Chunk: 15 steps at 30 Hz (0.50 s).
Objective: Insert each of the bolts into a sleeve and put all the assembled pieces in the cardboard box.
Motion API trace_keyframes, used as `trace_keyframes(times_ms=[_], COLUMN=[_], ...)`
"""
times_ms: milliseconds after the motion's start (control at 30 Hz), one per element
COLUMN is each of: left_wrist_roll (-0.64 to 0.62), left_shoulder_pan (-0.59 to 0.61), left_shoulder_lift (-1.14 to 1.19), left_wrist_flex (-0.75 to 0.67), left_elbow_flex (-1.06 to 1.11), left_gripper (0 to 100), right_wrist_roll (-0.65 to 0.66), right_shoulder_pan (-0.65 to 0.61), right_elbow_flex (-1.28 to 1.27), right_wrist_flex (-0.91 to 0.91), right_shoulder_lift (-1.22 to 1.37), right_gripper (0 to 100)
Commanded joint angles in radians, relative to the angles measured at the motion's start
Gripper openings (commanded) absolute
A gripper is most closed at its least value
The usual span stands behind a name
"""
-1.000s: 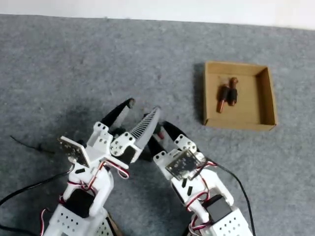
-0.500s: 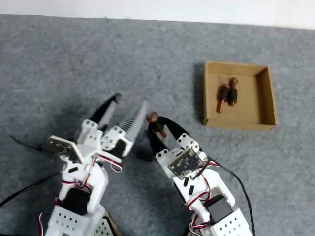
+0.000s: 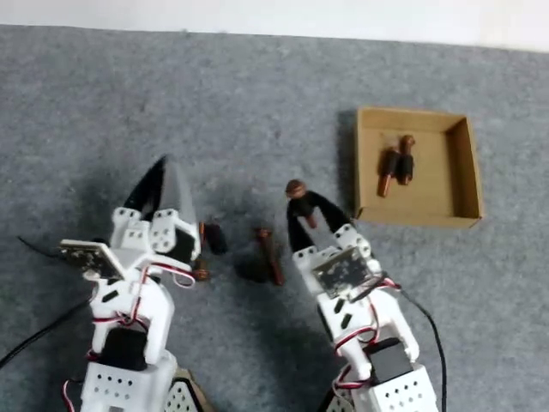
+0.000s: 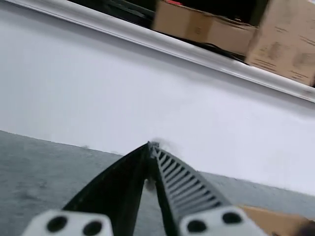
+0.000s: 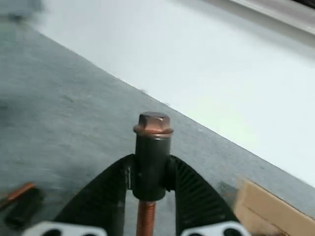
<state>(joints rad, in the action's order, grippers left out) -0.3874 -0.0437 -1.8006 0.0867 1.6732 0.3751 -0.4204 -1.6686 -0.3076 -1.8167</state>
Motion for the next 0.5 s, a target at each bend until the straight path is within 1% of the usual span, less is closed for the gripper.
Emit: trace_keyframes(times_ms=[0,100,200,300,367,467], left_wrist_roll=[0.008,0.009,0.011,0.011,0.011,0.011], left_shoulder_pan=[0.062,0.067,0.067,0.067,0.067,0.067], left_shoulder_lift=[-0.008,-0.007,-0.008,-0.008,-0.008,-0.008], left_wrist_flex=[-0.008,-0.006,0.04,0.049,0.068,0.084], left_elbow_flex=[-0.004,0.025,0.024,0.024,0.024,0.024], left_gripper=[1,1,1,1,1,1], right_wrist_roll=[0.006,-0.005,-0.038,-0.037,-0.037,-0.04], right_shoulder_pan=[0.116,0.177,0.188,0.191,0.213,0.277], right_elbow_flex=[-0.119,-0.119,-0.119,-0.11,-0.059,0.056], right_wrist_flex=[0.033,0.097,0.156,0.162,0.17,0.194], right_shoulder_lift=[-0.019,-0.019,-0.018,0.005,0.068,0.249], right_gripper=[0.4,0.4,0.4,0.4,0.4,0.4])
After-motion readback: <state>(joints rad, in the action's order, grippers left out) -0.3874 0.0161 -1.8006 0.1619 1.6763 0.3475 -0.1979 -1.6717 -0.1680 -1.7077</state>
